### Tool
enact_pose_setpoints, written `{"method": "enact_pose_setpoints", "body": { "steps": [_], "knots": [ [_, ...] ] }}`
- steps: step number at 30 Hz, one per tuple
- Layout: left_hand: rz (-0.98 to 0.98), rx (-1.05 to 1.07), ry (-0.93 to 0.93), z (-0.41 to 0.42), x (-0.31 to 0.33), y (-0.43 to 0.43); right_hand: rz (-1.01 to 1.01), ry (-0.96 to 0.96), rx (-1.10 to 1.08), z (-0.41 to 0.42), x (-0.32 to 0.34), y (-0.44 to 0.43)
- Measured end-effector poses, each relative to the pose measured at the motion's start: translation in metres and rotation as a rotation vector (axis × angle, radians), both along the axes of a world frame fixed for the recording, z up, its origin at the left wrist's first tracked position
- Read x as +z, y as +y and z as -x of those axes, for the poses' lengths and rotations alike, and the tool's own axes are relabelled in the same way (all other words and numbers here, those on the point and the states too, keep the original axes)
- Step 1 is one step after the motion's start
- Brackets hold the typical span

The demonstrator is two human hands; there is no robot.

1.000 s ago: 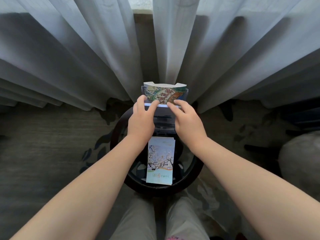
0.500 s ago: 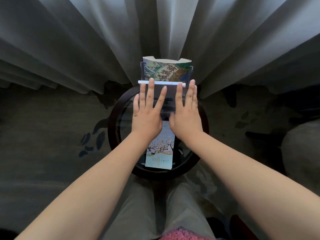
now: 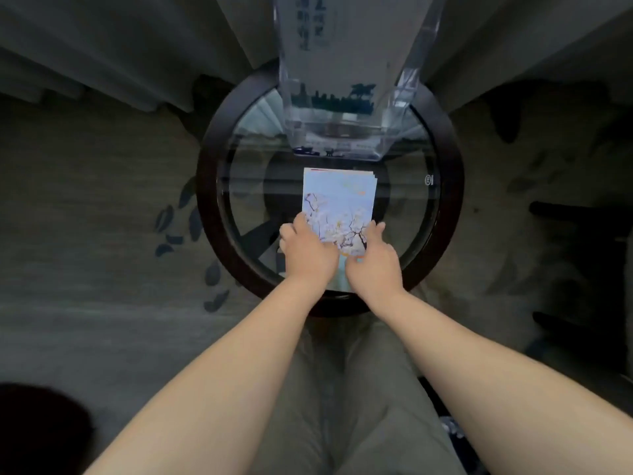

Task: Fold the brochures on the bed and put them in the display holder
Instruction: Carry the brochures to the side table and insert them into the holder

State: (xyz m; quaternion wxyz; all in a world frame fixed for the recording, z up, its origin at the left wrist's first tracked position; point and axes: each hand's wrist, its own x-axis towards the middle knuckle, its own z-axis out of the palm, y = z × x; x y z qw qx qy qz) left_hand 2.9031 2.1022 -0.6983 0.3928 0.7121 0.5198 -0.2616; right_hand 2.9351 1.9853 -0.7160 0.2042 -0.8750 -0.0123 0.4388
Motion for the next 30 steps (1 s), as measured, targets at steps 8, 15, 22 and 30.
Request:
{"method": "enact_pose_setpoints", "body": {
  "steps": [8, 15, 22, 30],
  "knots": [
    [0.02, 0.212, 0.071, -0.027, -0.013, -0.005, -0.004, -0.226, -0.324, -0.014, -0.006, 0.0],
    [0.024, 0.192, 0.087, -0.033, -0.011, -0.006, -0.028, -0.049, -0.341, -0.039, -0.001, -0.014],
    [0.078, 0.186, -0.167, -0.022, 0.022, 0.004, -0.102, -0.06, -0.263, -0.056, 0.034, -0.016],
    [-0.19, -0.324, -0.622, -0.023, 0.1, 0.043, -0.247, -0.203, -0.108, -0.066, 0.101, -0.003]
  ]
}}
